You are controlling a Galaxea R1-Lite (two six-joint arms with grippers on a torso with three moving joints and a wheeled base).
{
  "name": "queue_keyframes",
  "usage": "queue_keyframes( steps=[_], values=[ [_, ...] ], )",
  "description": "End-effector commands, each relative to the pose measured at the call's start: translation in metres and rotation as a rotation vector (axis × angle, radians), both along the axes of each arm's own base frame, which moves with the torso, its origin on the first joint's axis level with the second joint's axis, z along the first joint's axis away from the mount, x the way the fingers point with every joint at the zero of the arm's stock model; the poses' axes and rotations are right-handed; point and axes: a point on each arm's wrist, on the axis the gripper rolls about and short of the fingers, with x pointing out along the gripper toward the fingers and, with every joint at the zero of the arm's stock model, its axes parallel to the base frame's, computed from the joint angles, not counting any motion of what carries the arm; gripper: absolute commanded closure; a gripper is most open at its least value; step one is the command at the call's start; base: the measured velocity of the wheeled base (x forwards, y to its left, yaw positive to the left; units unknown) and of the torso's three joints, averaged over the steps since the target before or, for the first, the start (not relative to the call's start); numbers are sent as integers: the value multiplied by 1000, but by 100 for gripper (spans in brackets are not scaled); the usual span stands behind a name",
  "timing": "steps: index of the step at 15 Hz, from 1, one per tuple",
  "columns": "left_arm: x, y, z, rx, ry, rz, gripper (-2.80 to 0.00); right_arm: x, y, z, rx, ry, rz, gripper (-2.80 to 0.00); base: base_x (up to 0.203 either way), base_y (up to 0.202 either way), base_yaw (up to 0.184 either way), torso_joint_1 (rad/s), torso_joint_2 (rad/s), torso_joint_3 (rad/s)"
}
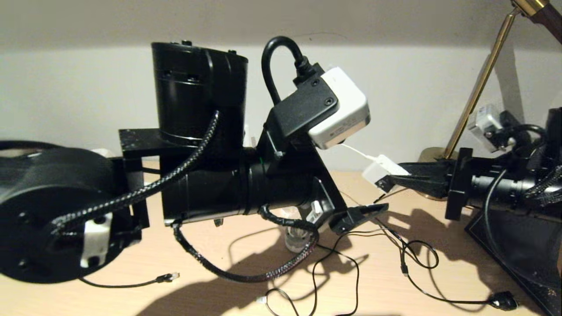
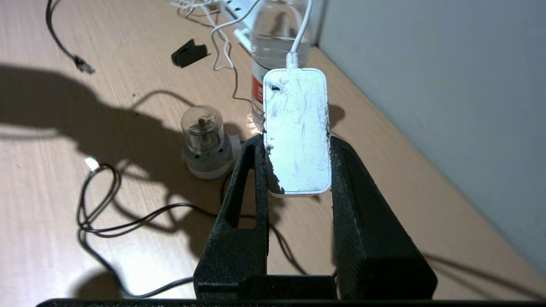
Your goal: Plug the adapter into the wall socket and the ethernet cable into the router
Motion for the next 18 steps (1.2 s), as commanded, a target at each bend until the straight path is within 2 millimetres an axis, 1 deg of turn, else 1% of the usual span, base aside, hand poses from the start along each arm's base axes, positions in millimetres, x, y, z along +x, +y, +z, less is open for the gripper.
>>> queue_keyframes(
  steps=[1,3,5,8,10,12,15,18],
  values=[
    [2,-2,-1,15,-18,-9,-280,12,15,-9,-37,-2,49,0,0,0,0,0,0,0],
    [-1,8,8,18,-43,-47,-280,12,16,-2,-53,-62,58,0,0,0,0,0,0,0],
    [-14,24,16,72,-57,-85,-280,11,16,-4,-98,-118,76,0,0,0,0,0,0,0],
    [-34,47,18,211,-29,-157,-280,8,18,-9,-176,-199,113,0,0,0,0,0,0,0],
    [-44,58,26,267,-68,-216,-280,3,18,-6,-157,-247,126,0,0,0,0,0,0,0],
    [-49,61,32,283,-115,-316,-280,-4,26,-5,-89,-298,226,0,0,0,0,0,0,0],
    [-52,65,42,252,-154,-315,-280,-25,41,0,22,-316,337,0,0,0,0,0,0,0],
    [-52,66,44,243,-153,-313,-280,-42,62,1,59,-343,445,0,0,0,0,0,0,0]
  ],
)
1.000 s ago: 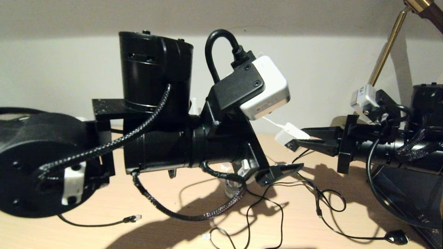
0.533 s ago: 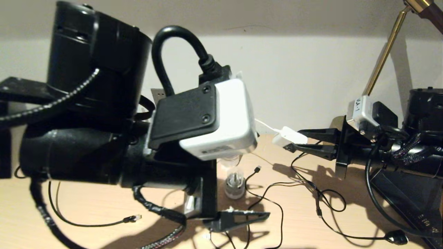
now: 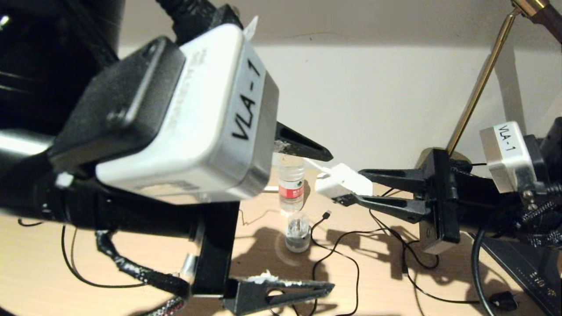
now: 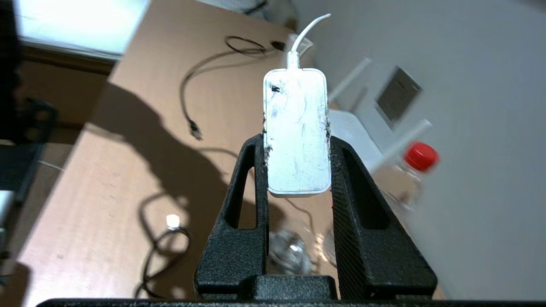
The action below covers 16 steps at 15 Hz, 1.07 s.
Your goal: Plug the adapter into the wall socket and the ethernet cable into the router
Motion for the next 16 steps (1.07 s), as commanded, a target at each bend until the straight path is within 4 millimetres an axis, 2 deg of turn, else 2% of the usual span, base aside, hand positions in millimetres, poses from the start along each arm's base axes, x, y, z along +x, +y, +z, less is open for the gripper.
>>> queue_keyframes(
  steps=[1,5,16],
  values=[
    [0,2,1,-5,4,5,-280,-12,9,-1,6,-17,62,0,0,0,0,0,0,0],
    [8,8,-1,4,23,51,-280,-23,14,-2,22,-49,98,0,0,0,0,0,0,0],
    [17,-2,-9,12,84,51,-280,-31,20,4,50,-103,136,0,0,0,0,0,0,0]
  ],
)
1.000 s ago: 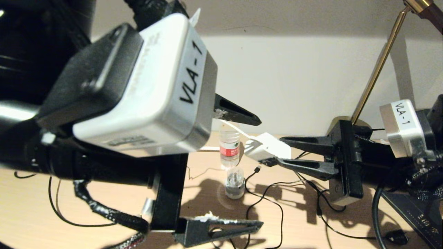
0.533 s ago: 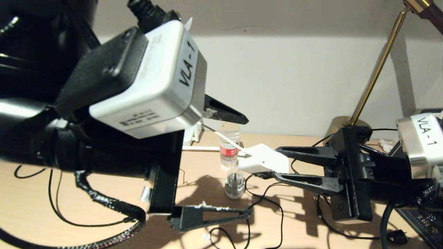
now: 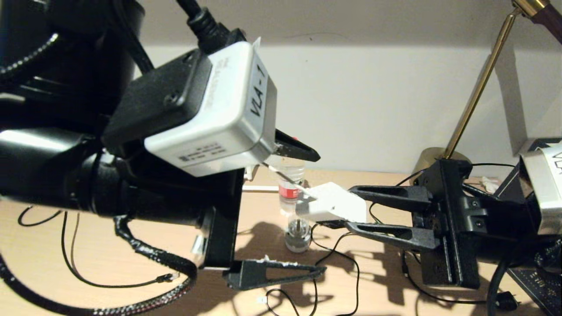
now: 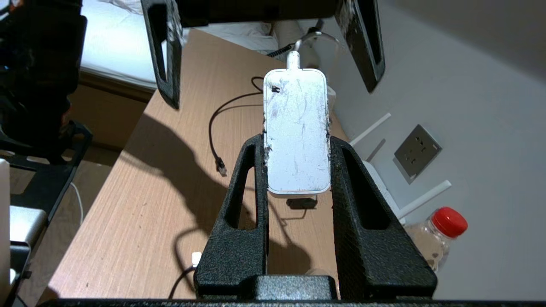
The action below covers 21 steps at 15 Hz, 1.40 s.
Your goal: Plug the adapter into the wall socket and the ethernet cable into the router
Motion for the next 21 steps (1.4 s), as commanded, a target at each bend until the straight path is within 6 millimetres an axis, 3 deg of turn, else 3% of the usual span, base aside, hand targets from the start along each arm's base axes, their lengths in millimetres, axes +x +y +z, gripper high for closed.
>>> queue_keyframes(
  steps=[1,11,12,13,21],
  values=[
    [4,-4,-4,11,8,-4,-280,-3,3,1,5,-12,23,0,0,0,0,0,0,0],
    [7,-5,-9,26,19,2,-280,-19,19,-2,3,3,56,0,0,0,0,0,0,0],
    [7,-5,-9,27,22,2,-100,-19,19,-2,4,2,56,0,0,0,0,0,0,0],
    [7,-5,-11,31,26,4,0,-19,18,-2,5,0,54,0,0,0,0,0,0,0],
    [7,-5,-16,45,38,5,0,-21,16,-4,4,5,55,0,0,0,0,0,0,0]
  ],
)
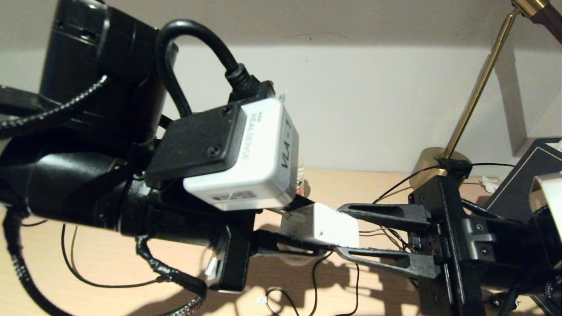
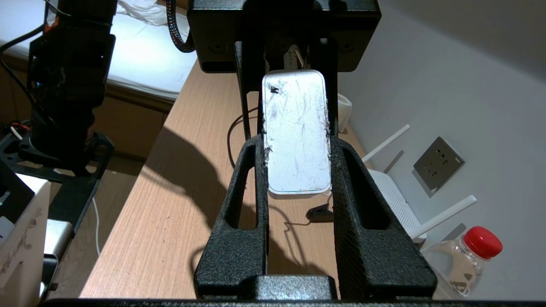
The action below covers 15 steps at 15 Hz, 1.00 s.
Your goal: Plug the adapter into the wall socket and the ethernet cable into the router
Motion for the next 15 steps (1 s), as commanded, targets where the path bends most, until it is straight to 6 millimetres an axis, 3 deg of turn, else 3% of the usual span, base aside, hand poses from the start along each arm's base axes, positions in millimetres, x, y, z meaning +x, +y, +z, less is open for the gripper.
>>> queue_keyframes(
  steps=[1,8,9,10,15],
  values=[
    [1,0,-1,2,-2,1,0,0,0,0,1,-6,5,0,0,0,0,0,0,0],
    [-1,1,-1,2,-4,0,0,0,0,0,7,4,17,0,0,0,0,0,0,0],
    [-1,2,-3,6,0,1,0,0,0,0,8,18,20,-220,0,0,0,0,0,0],
    [-2,2,-3,7,1,1,0,0,0,0,10,26,20,-280,0,0,0,0,0,0],
    [-8,15,-7,-65,137,92,0,-5,-9,-18,-23,78,-5,-280,0,0,0,0,0,0]
  ],
)
